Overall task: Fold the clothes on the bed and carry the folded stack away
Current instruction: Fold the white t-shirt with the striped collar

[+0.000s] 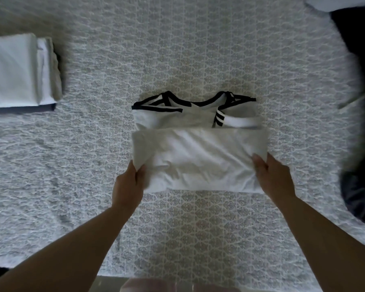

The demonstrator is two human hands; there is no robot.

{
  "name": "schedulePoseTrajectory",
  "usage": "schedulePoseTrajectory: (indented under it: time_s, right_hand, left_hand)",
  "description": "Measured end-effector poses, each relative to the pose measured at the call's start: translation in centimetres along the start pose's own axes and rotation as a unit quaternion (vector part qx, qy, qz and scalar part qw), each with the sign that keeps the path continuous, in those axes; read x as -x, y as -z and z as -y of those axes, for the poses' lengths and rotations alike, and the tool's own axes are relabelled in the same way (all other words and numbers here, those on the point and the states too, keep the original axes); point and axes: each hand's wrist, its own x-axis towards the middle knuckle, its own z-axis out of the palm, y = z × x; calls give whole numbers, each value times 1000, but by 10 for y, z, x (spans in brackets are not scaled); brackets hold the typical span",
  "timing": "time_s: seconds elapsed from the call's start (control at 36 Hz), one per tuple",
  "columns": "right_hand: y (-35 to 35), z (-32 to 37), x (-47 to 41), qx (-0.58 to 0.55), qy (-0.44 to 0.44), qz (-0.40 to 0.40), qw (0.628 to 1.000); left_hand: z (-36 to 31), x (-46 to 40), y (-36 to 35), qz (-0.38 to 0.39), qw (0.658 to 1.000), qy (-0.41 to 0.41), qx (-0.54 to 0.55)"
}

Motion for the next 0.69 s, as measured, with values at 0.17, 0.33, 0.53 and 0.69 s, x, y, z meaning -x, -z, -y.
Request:
schedulePoseTrajectory:
  time_s: [0.17,0.33,0.53,0.69]
  right_hand:
    - [-7,-5,-5,60,-68,49,995]
    - [-1,3,6,16,-10,-14,1000]
    - [14,20,3,-37,58,-121,990]
    - [25,49,-47,-31,76,-128,988]
  left_hand:
    - [7,1,-12,100,989,93,-52]
    - [1,6,-6,42,995,70,-49]
    - [-16,-4,12,-76,997,6,22]
    - [-31,-52,23,-115,993,-2,36]
